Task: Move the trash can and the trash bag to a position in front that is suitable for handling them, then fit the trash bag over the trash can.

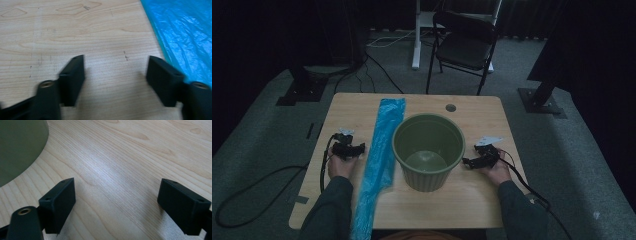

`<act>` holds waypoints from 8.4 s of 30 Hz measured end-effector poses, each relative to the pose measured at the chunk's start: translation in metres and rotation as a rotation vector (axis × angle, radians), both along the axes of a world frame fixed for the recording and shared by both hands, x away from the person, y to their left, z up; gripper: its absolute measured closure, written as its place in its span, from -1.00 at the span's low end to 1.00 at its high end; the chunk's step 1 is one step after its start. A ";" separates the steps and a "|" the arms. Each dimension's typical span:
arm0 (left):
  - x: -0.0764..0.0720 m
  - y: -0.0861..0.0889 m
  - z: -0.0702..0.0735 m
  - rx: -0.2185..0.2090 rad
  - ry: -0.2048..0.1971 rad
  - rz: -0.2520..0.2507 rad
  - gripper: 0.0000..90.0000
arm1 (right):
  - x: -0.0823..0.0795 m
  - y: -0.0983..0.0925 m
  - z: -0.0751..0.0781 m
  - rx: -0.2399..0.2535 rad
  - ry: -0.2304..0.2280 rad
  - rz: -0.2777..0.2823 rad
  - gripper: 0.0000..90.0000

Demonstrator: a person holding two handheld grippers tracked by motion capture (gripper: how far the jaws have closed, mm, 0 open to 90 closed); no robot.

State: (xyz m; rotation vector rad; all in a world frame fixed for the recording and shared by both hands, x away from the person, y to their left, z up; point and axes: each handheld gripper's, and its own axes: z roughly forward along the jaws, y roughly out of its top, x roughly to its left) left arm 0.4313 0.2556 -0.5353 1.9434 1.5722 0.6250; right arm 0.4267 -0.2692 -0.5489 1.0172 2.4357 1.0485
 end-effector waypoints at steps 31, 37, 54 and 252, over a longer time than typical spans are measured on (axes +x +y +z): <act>-0.035 -0.094 0.057 -0.127 -0.108 -0.424 0.17 | -0.017 0.033 0.046 0.091 -0.028 0.032 0.47; -0.037 -0.107 0.054 -0.136 -0.110 -0.479 0.20 | -0.019 0.034 0.049 0.105 -0.045 0.062 0.44; -0.048 -0.114 0.055 -0.124 -0.090 -0.592 0.37 | -0.032 0.043 0.051 0.098 -0.036 0.173 0.56; 0.046 -0.106 0.009 -0.031 0.102 -0.369 -0.21 | -0.031 0.023 0.037 0.065 0.036 0.134 0.34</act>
